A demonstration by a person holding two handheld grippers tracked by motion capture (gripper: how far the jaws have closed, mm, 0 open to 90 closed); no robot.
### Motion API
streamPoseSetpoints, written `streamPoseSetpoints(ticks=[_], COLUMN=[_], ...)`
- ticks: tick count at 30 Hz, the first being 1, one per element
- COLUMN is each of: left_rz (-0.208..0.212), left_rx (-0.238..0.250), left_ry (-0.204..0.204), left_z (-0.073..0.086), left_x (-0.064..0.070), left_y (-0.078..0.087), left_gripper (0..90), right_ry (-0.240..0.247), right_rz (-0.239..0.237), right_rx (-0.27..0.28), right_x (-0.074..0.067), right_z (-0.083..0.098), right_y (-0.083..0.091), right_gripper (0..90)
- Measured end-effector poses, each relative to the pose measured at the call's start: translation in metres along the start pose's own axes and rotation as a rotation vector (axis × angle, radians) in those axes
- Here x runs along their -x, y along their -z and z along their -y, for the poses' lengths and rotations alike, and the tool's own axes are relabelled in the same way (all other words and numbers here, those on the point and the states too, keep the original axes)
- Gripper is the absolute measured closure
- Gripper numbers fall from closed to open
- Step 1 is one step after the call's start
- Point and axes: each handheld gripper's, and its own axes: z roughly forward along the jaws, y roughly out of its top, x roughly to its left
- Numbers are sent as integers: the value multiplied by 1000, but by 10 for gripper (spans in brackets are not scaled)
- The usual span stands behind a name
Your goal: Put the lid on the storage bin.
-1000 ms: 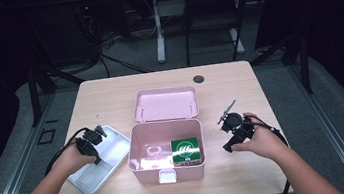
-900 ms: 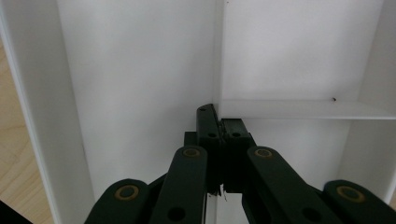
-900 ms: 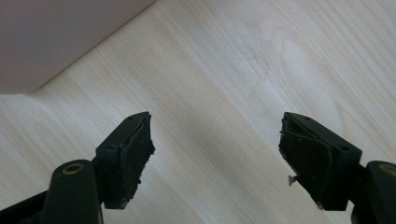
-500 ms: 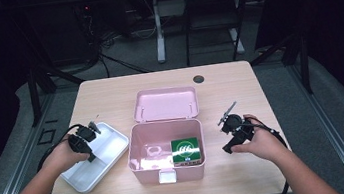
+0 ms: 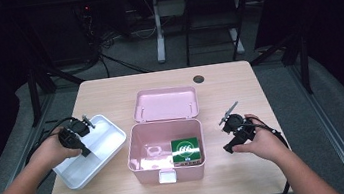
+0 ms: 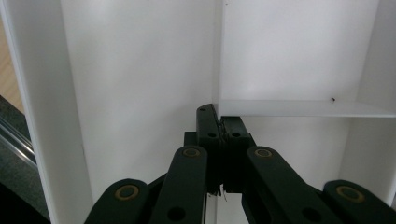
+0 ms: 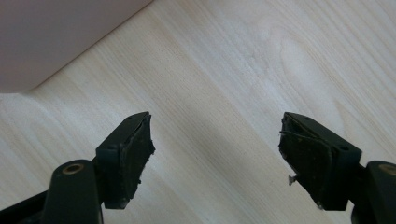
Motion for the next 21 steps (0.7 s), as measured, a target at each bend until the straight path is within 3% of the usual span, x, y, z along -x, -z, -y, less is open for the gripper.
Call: streamPoseSetpoints(ticks=[11,21], left_rz=[-39,-60], left_rx=[23,0], left_ry=[-163,-323], left_z=[-3,-16], left_x=[7,24], left_y=[40,67], left_gripper=[891,890], right_ry=[-13,-37], right_rz=[2,-15], right_rx=[25,56], right_x=[2,2], right_z=[4,6], right_y=[5,8], right_gripper=[249,249])
